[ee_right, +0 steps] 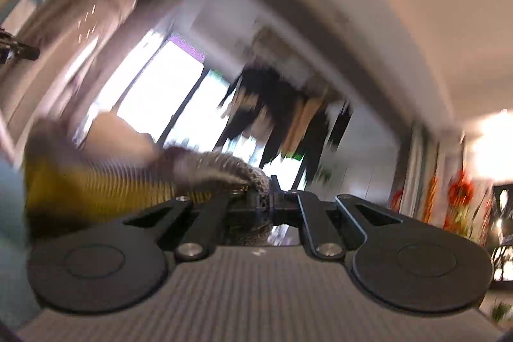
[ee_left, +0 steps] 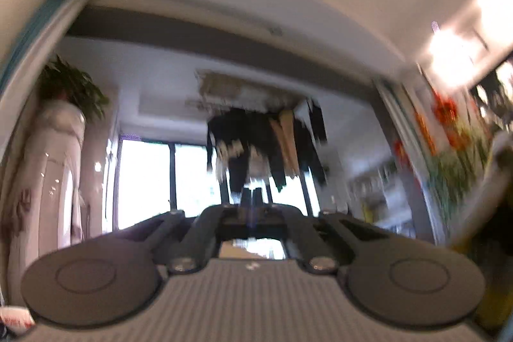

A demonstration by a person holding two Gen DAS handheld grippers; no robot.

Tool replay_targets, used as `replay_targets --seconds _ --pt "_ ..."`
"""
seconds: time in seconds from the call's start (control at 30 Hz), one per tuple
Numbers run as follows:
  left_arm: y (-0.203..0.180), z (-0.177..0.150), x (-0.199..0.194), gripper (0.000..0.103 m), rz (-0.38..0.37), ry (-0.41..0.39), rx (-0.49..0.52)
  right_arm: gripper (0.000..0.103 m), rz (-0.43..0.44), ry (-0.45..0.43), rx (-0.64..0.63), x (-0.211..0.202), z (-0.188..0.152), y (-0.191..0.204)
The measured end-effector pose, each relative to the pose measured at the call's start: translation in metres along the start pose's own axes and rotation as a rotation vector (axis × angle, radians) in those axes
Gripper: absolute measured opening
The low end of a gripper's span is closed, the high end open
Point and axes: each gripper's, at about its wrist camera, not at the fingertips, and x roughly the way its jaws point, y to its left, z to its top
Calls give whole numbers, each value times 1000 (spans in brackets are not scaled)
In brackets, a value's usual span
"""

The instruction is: Fold clothes

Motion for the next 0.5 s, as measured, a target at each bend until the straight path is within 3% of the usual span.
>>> replay_targets --seconds 0.1,0.17,0.23,0.3,0.33,0.4,0.5 --pt "1 12 3 2 -55 49 -9 9 53 19 5 15 17 -3" --pt "-7 3 1 17 -148 145 -14 9 104 52 -8 20 17 3" --pt "-21 -17 -15 55 -270 276 -67 9 161 105 14 24 10 9" --pt "-32 -31 -36 82 -368 342 -135 9 229 168 71 30 -1 15" --pt "-38 -39 -50 89 -416 383 -183 9 238 180 84 28 0 18" --pt "-44 -53 -71 94 -444 463 -280 9 252 198 114 36 0 21" --pt "-45 -82 -78 98 -432 620 -387 9 247 222 154 61 7 22"
